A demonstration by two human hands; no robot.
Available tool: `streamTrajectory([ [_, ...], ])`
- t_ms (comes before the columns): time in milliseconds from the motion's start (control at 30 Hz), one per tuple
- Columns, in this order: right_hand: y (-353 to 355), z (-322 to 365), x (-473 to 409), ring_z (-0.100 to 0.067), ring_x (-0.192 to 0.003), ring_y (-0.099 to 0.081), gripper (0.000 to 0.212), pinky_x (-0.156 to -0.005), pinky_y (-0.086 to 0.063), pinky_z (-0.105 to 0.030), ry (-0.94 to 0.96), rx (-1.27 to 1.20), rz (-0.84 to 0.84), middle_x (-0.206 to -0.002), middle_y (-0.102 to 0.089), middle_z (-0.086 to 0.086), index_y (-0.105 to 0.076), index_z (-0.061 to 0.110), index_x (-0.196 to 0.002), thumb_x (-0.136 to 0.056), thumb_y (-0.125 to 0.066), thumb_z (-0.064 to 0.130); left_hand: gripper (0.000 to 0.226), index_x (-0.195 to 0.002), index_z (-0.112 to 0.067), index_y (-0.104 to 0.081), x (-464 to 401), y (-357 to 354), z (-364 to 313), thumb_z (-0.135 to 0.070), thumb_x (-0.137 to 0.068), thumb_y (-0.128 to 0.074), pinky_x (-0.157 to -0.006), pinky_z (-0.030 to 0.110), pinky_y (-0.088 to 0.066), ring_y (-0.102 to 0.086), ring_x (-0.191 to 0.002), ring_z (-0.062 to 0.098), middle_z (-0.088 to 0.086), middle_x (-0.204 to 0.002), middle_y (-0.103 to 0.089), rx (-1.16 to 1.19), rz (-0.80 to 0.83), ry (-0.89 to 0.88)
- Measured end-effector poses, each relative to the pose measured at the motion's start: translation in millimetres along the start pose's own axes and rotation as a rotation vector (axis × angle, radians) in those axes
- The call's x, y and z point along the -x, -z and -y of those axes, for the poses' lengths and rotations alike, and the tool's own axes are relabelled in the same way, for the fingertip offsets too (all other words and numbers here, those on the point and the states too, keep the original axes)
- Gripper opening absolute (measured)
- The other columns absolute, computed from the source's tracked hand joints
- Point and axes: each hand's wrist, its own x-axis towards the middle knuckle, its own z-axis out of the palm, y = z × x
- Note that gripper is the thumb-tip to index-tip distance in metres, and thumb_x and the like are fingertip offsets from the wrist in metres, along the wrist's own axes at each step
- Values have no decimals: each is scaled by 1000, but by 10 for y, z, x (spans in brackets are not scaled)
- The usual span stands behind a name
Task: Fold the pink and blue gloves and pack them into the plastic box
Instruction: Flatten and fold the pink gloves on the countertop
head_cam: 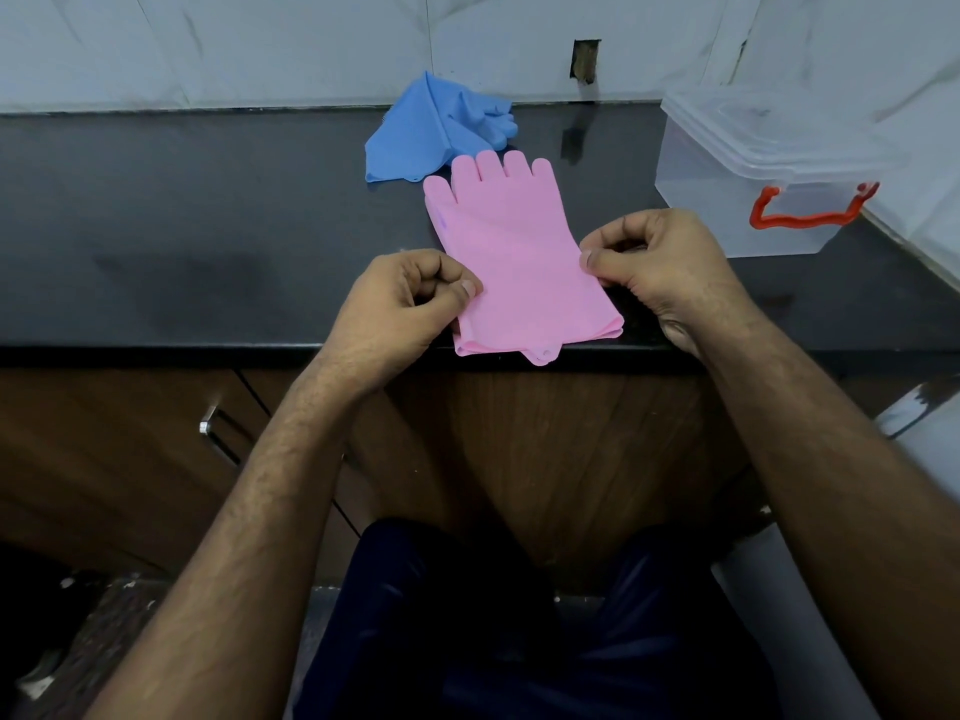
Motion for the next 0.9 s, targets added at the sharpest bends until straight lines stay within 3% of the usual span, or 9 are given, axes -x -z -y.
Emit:
streamTrajectory([
  [167, -15, -30, 1, -16, -75, -67, 18, -78, -62, -28, 68, 2, 16, -88, -76, -11, -77, 8, -96, -80, -80, 0, 10, -97, -18, -77, 7, -9, -8, -23, -97, -68, -79, 36, -56, -67, -75, 21, 13, -86, -77, -15, -1, -9],
  [300, -30, -53, 8, -12, -72, -68, 16, -80, -61, -26, 107, 59, 32, -85, -77, -7, -78, 11, -93, -79, -82, 4, 10, -97, -18, -78, 17, 5, -11, -21, -96, -68, -87, 45, -61, -72, -86, 39, 14, -88, -78, -26, -27, -11],
  [400, -34, -61, 1, -11, -70, -66, 15, -79, -61, -25, 117, 67, 33, -82, -76, -6, -79, 13, -92, -79, -83, 6, 10, -97, -19, -78, 30, 13, -21, -21, -96, -68, -90, 48, -60, -71, -88, 41, 14, -87, -77, -30, -33, -9],
  [500, -42, -71, -2, -10, -69, -64, 14, -79, -61, -25, 125, 79, 28, -81, -76, -4, -79, 14, -91, -80, -83, 7, 10, -93, -23, -78, 34, -3, -9, -19, -93, -69, -76, 35, -60, -68, -72, 27, 7, -81, -76, -85, -71, -14],
  [567, -45, -74, -2, -10, -68, -63, 14, -79, -61, -25, 126, 91, 29, -80, -76, -3, -79, 15, -91, -80, -82, 8, 14, -88, -26, -77, 35, -25, 12, -15, -90, -68, -62, 20, -51, -58, -59, 7, -3, -73, -73, -147, -103, -21],
  [633, -48, -78, -5, -8, -66, -62, 14, -79, -60, -25, 132, 93, 34, -78, -75, -2, -79, 15, -91, -80, -82, 8, 15, -87, -27, -77, 39, -39, 21, -14, -88, -68, -60, 14, -46, -53, -58, -1, -7, -71, -69, -171, -118, -26],
  [700, -51, -83, -11, -4, -63, -60, 13, -77, -58, -23, 135, 99, 36, -73, -73, 2, -79, 15, -91, -81, -82, 8, 16, -95, -28, -77, 39, -39, 26, -16, -87, -70, -68, 14, -46, -56, -72, -2, -8, -87, -67, -209, -140, -46],
  [767, -53, -83, -12, -2, -59, -56, 12, -74, -56, -22, 143, 112, 36, -69, -70, 8, -79, 16, -91, -82, -81, 9, 29, -113, -29, -74, 27, -30, 19, -16, -88, -70, -83, 14, -41, -55, -104, 3, -8, -114, -60, -280, -135, -75],
  [900, -52, -55, 27, -14, -77, -69, 8, -78, -60, -31, 196, 166, -17, -85, -75, 7, -78, 22, -94, -90, -74, 28, 61, -141, -36, -58, 3, 16, -4, -4, -89, -58, -106, 12, -27, -27, -147, 8, -12, -160, -34, -334, 17, -123],
])
